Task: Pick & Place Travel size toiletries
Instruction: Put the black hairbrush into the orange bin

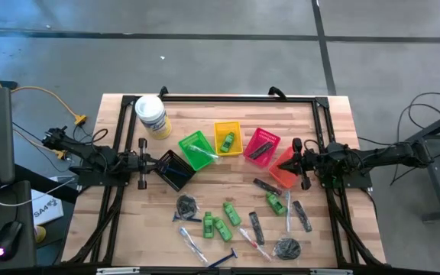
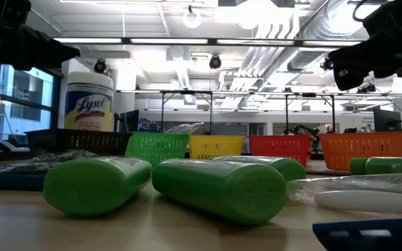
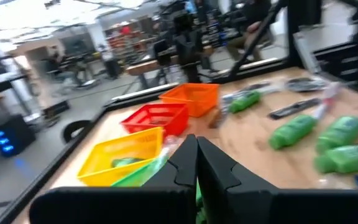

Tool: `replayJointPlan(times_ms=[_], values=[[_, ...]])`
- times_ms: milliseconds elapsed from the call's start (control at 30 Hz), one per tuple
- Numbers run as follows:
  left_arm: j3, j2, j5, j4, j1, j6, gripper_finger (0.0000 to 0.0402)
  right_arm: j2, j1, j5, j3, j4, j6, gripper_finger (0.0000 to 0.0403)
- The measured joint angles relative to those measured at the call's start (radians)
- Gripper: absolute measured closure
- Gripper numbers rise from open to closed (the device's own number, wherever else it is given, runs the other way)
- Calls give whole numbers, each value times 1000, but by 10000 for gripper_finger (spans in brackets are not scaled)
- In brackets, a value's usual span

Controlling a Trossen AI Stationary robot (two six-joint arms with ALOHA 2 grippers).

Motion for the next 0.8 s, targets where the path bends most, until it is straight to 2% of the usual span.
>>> replayJointPlan(times_ms=[133,200,400,667,800], values=[[4,0,-40,15,39,24,401,0,0,137,0,13,-21,399],[6,0,-41,8,70,15,401,0,0,166,0,-6,-27,399],[10,0,-15,-12,125,-39,401,21,0,166,0,-26,4,399],[6,0,-51,30,124,-36,401,23,0,150,0,23,18,399],[6,0,-52,40,124,-89,401,23,0,150,0,63,11,399]])
